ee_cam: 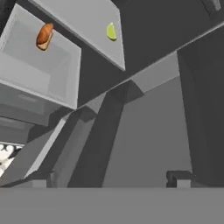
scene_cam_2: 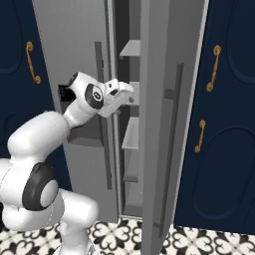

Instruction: Grab a lemon wedge from the fridge and one ice cube from the ice bowl, and put them in the glass of lemonade.

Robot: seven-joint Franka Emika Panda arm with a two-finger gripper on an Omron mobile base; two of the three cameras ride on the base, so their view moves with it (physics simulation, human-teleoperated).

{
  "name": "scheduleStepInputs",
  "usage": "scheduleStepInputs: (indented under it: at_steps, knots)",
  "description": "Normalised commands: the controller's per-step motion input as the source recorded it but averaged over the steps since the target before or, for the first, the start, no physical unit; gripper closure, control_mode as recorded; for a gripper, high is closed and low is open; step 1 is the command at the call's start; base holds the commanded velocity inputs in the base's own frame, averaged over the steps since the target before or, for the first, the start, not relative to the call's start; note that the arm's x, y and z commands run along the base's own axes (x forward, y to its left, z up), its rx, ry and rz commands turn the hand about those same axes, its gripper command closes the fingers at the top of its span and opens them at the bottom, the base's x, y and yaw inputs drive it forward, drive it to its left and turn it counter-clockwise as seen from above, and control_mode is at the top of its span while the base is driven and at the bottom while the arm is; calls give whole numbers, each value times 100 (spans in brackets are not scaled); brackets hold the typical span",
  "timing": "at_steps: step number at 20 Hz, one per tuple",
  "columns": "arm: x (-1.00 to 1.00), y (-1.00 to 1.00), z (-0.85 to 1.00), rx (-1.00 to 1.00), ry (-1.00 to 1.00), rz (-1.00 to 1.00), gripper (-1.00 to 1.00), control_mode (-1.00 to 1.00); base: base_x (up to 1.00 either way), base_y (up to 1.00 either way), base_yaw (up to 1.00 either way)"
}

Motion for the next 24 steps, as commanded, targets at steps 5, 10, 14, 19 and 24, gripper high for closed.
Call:
scheduleStepInputs:
  at_steps: [5,10,14,19,24]
  knots:
    - [31,-100,-1,-1,22,-7,-100,-100,0,0,0]
    - [-3,-100,-9,0,9,-11,-100,-100,0,0,0]
    - [-47,-100,-7,1,-5,-10,-100,-100,0,0,0]
    - [-82,-10,2,0,-30,-2,-100,-100,0,0,0]
    - [-56,80,9,7,-40,-4,-100,-100,0,0,0]
